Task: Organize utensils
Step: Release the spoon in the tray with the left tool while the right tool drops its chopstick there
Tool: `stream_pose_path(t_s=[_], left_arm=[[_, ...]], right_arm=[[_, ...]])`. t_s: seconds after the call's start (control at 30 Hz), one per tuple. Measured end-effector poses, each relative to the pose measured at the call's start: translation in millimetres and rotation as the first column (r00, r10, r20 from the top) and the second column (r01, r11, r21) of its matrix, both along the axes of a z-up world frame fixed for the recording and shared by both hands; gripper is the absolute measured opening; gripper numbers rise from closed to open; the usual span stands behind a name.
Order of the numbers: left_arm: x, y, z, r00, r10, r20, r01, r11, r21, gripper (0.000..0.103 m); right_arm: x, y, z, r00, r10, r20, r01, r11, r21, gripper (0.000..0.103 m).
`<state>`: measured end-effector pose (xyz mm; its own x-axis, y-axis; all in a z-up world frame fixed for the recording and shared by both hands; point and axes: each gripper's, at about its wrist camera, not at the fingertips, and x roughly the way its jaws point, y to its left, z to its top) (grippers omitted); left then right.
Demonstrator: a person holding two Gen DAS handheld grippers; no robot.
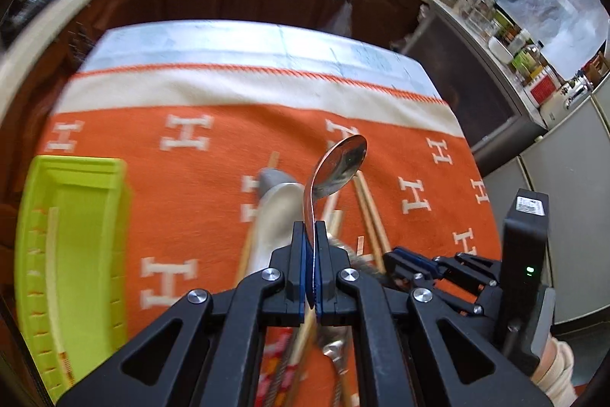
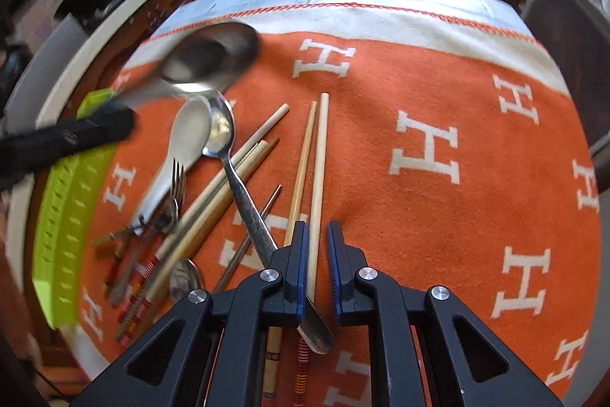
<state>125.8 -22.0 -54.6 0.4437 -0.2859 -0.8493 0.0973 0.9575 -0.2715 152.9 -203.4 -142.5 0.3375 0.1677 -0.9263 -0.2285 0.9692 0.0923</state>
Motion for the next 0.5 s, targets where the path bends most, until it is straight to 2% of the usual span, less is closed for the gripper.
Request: stream_pose_path(t_s=[0.1,0.27,0.4,0.5], left_arm=[[-20,28,16,0.998,0.059,0.033,-0.061,0.998,0.036,0.001],[-63,86,38,0.977,0.194,0.091,-0.205,0.970,0.130,0.001],[-90,124,35,0.956,0.281,0.087,-0.293,0.940,0.174,0.001],[-106,148,21,0.941,0.332,0.065,-0.338,0.922,0.188,0.001]], right_arm=[[-6,8,1,1.000,0.020,0.005,-0.019,0.998,-0.057,0.006],[-24,10,2,1.000,0.027,0.005,-0.026,0.994,-0.109,0.006],[-34,-4,4,0.999,-0.038,-0.006,0.038,0.997,-0.063,0.005],[-40,-14,13,0.996,-0.093,-0.008,0.093,0.996,-0.011,0.005]])
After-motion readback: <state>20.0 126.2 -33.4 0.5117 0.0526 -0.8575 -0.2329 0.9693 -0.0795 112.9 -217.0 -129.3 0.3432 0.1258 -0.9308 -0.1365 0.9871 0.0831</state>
